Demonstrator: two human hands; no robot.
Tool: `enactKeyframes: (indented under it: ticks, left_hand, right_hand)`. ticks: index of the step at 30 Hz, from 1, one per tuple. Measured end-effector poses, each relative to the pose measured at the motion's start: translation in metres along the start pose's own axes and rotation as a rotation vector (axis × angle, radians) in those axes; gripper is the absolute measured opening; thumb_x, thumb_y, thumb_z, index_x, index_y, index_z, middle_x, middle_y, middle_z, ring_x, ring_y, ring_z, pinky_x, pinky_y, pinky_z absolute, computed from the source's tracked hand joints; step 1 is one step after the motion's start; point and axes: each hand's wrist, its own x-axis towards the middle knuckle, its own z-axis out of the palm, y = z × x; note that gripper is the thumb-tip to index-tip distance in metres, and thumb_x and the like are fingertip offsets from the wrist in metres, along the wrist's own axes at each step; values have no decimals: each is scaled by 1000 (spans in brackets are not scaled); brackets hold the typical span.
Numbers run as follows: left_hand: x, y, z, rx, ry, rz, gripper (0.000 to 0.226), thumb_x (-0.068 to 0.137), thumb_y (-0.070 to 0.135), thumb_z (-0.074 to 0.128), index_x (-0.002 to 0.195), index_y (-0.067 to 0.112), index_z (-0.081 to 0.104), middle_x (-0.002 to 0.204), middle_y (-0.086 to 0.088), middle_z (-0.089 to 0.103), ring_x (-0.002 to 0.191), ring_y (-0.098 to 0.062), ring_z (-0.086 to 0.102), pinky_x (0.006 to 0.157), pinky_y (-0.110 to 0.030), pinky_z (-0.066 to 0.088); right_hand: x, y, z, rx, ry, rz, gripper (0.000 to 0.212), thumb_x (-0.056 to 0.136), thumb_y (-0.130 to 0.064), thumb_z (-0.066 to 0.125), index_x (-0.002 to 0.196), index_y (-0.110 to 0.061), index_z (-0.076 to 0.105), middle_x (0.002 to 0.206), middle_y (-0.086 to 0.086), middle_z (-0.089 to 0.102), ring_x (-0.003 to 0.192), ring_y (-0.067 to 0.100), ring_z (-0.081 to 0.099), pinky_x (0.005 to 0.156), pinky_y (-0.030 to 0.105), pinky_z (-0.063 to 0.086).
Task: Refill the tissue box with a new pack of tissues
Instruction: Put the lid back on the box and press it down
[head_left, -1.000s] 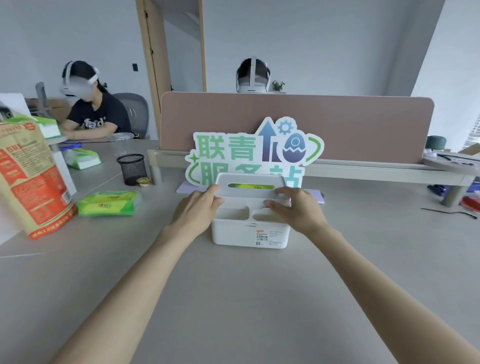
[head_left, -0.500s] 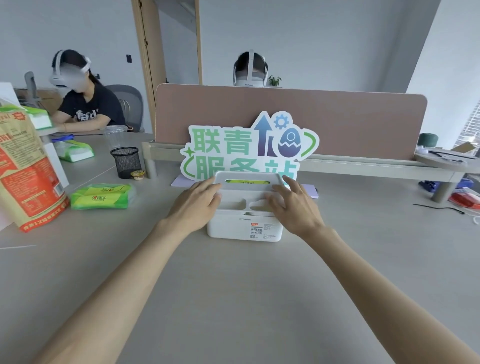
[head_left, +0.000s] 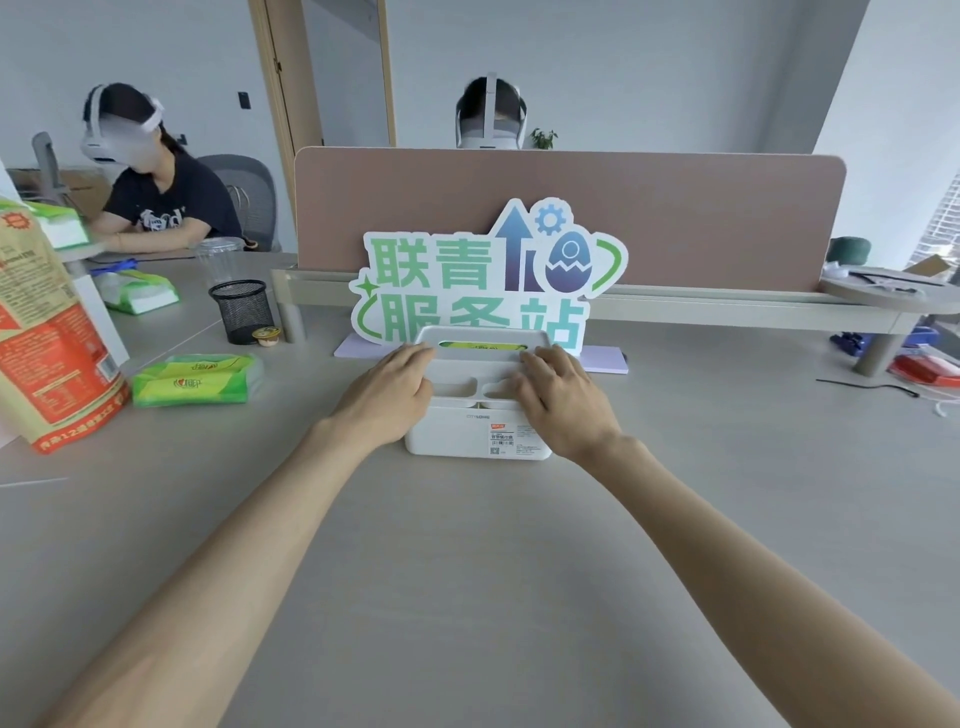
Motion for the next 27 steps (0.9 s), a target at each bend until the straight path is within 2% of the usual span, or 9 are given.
enactKeyframes:
  ticks: [3, 7, 13, 17, 20, 23, 25, 27]
  left_hand:
    - [1, 2, 0, -3, -2, -10, 47, 96, 12, 30, 143, 11, 33, 154, -1, 31, 142, -17, 28, 108, -31, 30]
    - [-1, 3, 2, 23, 21, 15, 45, 96, 9, 30, 141, 8, 34, 153, -4, 33, 143, -19, 28, 109, -30, 27]
    - [-1, -1, 8, -6, 35, 39, 41, 101, 21, 31, 139, 7, 36, 150, -6, 36, 142, -19, 28, 110, -29, 25]
    - [0, -4, 8, -8, 21, 21, 42, 100, 24, 32, 139, 9, 37, 150, -4, 37, 142, -19, 29, 110, -30, 26]
    - [10, 0, -3, -87, -50, -83, 38, 100, 28, 29, 130, 12, 46, 141, -1, 46, 133, -18, 38, 101, -31, 33]
    - [32, 7, -10, -109, -142, -146, 37, 101, 23, 22, 118, 4, 50, 133, -12, 50, 124, -25, 44, 100, -38, 36]
    - [44, 9, -9, -136, -183, -183, 39, 100, 29, 21, 109, 4, 49, 148, -13, 40, 135, -23, 37, 107, -39, 30]
    - [53, 9, -6, -116, -211, -184, 39, 98, 30, 20, 108, 5, 47, 159, -8, 21, 146, -18, 22, 111, -39, 25]
  right_hand:
    - [-1, 1, 1, -23, 11, -5, 42, 101, -35, 36, 129, -10, 54, 128, 11, 56, 122, 32, 49, 100, 40, 41]
    - [-3, 2, 0, -45, 17, -18, 60, 95, -46, 20, 128, -11, 55, 125, 11, 57, 118, 32, 53, 99, 40, 42]
    - [-2, 3, 5, -20, 12, -1, 61, 93, -47, 16, 127, -12, 54, 126, 10, 55, 119, 31, 50, 98, 42, 45]
    - [-1, 0, 1, -3, -34, 33, 59, 89, -47, 21, 123, -12, 54, 121, 9, 54, 117, 31, 47, 95, 42, 45]
    - [14, -1, -9, 20, -85, 111, 43, 93, -46, 35, 117, -16, 55, 115, 8, 50, 114, 29, 41, 97, 43, 41]
    - [42, -3, -8, 86, -181, 213, 49, 95, -50, 28, 120, -20, 58, 126, 8, 49, 124, 29, 34, 105, 42, 35]
    - [55, -3, 0, 100, -244, 239, 63, 88, -54, 16, 115, -16, 58, 130, 10, 53, 127, 32, 36, 108, 42, 33]
    - [63, 2, 9, 100, -258, 266, 68, 83, -52, 10, 105, -11, 59, 122, 14, 57, 122, 34, 42, 107, 42, 34]
